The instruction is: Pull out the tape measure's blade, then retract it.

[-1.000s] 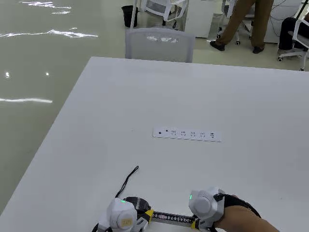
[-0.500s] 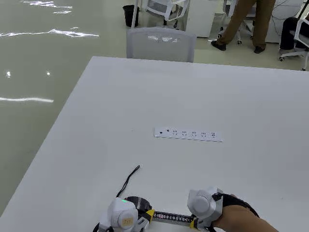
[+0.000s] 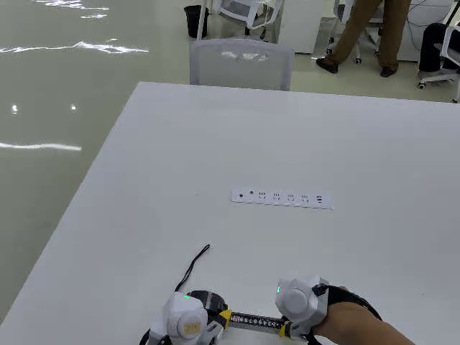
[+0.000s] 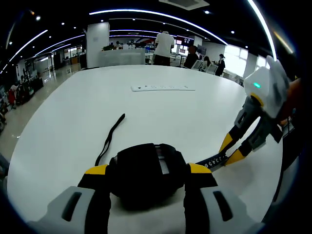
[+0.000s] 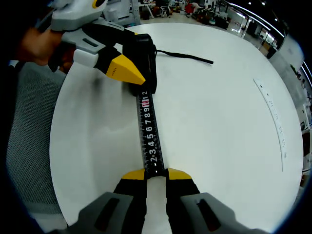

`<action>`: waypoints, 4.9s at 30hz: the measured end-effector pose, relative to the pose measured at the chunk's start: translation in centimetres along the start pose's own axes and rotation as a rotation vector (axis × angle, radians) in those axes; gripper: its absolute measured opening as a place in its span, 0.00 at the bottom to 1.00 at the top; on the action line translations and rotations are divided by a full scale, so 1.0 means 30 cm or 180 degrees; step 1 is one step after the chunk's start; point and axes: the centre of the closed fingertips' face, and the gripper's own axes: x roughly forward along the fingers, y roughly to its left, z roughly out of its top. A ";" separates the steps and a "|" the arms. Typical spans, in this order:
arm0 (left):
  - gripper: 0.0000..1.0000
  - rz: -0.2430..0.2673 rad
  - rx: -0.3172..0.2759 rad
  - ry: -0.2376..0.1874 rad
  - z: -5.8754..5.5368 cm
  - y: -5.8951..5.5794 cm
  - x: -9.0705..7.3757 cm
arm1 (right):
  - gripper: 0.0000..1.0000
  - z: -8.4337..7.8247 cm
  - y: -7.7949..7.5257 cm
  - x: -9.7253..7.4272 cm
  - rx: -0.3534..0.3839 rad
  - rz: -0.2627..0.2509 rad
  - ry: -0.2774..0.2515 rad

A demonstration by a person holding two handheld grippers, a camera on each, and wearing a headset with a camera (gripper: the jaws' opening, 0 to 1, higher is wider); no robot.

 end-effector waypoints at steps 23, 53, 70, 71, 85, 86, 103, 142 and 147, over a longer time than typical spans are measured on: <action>0.56 -0.0021 -0.0004 -0.0006 0.000 -0.004 -0.002 | 0.13 0.032 -0.002 0.017 -0.0008 0.0011 -0.0022; 0.56 -0.0043 -0.0026 -0.0002 -0.002 0.000 -0.004 | 0.13 0.074 0.008 0.043 -0.0025 0.0044 -0.0063; 0.56 -0.0051 -0.0028 -0.0007 0.000 -0.003 0.000 | 0.13 0.096 0.008 0.062 -0.0038 0.0061 -0.0106; 0.56 -0.0053 -0.0024 -0.0008 0.000 -0.003 0.000 | 0.13 0.096 0.009 0.063 -0.0037 0.0062 -0.0106; 0.56 -0.0058 -0.0026 -0.0005 -0.004 -0.002 0.004 | 0.13 0.125 0.017 0.055 -0.0044 0.0068 -0.0133; 0.56 -0.0057 -0.0027 -0.0005 -0.005 -0.001 0.005 | 0.13 0.125 0.018 0.057 -0.0050 0.0070 -0.0131; 0.56 -0.0060 -0.0036 -0.0012 -0.002 -0.002 -0.004 | 0.13 0.151 0.017 0.065 -0.0069 0.0077 -0.0157; 0.57 -0.0089 -0.0083 -0.0019 0.004 -0.010 -0.009 | 0.13 0.206 0.015 0.100 -0.0076 0.0128 -0.0238; 0.57 -0.0099 -0.0087 -0.0016 0.003 -0.007 -0.007 | 0.13 0.216 0.015 0.105 -0.0078 0.0133 -0.0249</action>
